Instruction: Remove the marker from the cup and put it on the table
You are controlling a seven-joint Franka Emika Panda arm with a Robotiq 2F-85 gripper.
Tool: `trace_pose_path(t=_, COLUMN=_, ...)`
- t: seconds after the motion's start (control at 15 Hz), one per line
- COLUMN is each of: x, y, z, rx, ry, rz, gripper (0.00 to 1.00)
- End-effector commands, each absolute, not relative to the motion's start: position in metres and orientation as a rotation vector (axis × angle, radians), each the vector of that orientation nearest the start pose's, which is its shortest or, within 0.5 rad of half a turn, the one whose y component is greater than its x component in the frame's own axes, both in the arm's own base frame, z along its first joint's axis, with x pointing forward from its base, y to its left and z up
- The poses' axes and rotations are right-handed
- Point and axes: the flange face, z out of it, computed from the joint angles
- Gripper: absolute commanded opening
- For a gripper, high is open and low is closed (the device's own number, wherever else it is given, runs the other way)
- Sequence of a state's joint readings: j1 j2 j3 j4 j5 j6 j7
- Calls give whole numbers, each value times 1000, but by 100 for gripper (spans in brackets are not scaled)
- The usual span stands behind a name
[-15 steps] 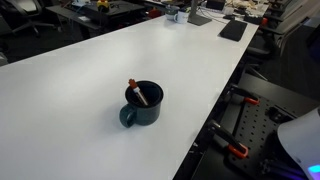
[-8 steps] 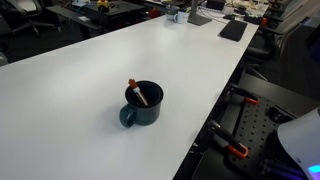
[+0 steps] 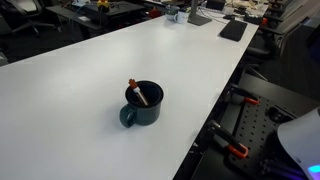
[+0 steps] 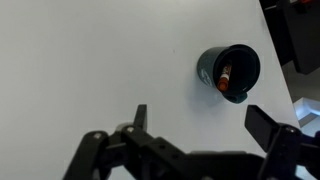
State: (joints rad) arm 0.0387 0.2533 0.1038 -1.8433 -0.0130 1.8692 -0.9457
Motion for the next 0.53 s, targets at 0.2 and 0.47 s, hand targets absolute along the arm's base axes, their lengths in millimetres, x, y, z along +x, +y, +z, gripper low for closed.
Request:
trace_pose_path(t=0.2, x=588, y=107, z=353, rx=-2470, ry=-1679, rz=355, gripper=100)
trace_pose_path(t=0.47, x=589, y=106, z=352, rx=-2464, ry=-1675, rz=360, gripper=100)
